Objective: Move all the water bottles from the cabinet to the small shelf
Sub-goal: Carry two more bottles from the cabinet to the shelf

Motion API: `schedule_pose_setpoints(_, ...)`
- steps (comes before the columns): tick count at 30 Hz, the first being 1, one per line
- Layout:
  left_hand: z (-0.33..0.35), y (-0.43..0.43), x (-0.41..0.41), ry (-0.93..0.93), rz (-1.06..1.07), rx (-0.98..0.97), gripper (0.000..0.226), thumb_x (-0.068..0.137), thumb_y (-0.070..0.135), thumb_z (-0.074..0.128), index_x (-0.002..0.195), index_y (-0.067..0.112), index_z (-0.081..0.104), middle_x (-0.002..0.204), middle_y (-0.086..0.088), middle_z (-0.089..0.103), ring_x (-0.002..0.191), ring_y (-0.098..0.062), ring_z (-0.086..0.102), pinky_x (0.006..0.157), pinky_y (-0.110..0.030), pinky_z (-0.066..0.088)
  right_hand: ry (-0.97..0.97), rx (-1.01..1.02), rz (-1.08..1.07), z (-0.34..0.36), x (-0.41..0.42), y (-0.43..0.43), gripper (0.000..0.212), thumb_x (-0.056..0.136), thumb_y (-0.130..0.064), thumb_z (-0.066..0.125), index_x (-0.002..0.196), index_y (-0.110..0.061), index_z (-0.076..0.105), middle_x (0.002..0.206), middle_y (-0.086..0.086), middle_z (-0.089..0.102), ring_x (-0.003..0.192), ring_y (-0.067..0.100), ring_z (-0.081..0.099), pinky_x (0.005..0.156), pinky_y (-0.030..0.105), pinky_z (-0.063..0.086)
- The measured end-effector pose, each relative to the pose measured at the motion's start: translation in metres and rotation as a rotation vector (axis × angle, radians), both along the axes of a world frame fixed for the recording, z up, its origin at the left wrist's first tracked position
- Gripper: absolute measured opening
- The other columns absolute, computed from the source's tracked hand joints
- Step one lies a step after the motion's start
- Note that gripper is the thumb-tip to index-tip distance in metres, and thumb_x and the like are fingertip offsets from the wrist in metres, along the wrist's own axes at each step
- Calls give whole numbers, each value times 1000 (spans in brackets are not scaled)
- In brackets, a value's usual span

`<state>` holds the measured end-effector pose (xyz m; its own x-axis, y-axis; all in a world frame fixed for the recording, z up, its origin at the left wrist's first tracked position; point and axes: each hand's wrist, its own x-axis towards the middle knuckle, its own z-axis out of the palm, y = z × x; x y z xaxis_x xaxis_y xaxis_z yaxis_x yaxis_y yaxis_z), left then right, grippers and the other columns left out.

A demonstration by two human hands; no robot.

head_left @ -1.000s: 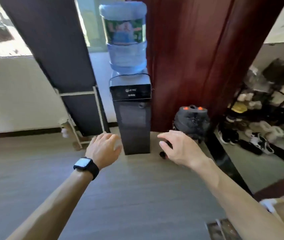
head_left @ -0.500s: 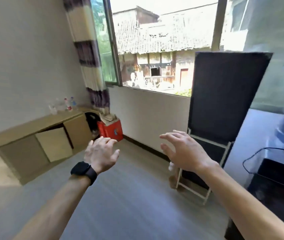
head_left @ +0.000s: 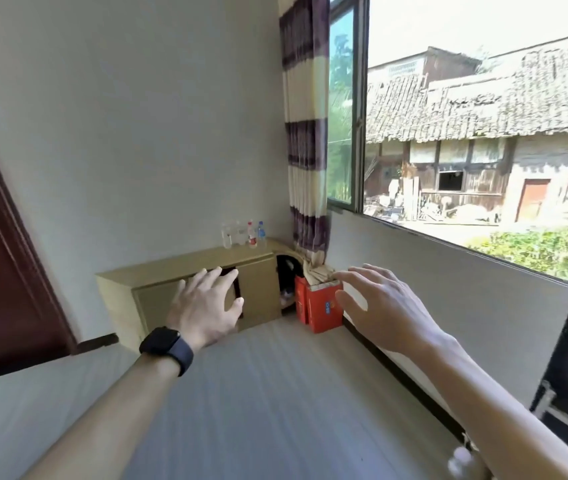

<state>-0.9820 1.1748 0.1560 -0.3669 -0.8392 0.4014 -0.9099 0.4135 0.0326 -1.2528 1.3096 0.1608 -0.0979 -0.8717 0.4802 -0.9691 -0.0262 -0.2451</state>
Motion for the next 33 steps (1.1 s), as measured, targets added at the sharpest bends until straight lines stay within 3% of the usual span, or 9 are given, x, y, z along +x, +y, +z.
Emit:
schedule_pose_setpoints(6,-11,-53,-41,-3,31,15,62,90,58,35,148,37,34,157,3,32,146,-20,24,113,-43,21,-3,56,48,-16,-45,-68,46,99,-56,39,142,-42,44,148,-16,46,143,13,32,114,38,33)
schedule_pose_setpoints(12,-27,-129,-80,17,47,70,57,94,52,42,148,37,33,159,4,27,148,-18,18,116,-44,16,10,89,72,-27,-88,-152,45,99,-55,41,142,-41,45,147,-17,48,142,12,33,112,37,35)
schedule_pose_setpoints(23,-23,-369,-170,80,53,45,57,94,52,45,147,35,37,157,0,32,145,-22,25,115,-47,22,71,118,57,-13,-188,-368,46,99,-56,37,143,-43,42,149,-18,44,143,12,31,113,37,33)
schedule_pose_setpoints(33,-31,-546,-247,54,37,56,56,94,51,45,147,34,37,156,0,33,145,-22,25,116,-48,22,8,138,72,-17,-265,-555,45,100,-55,37,143,-43,41,149,-17,44,144,12,28,113,40,33)
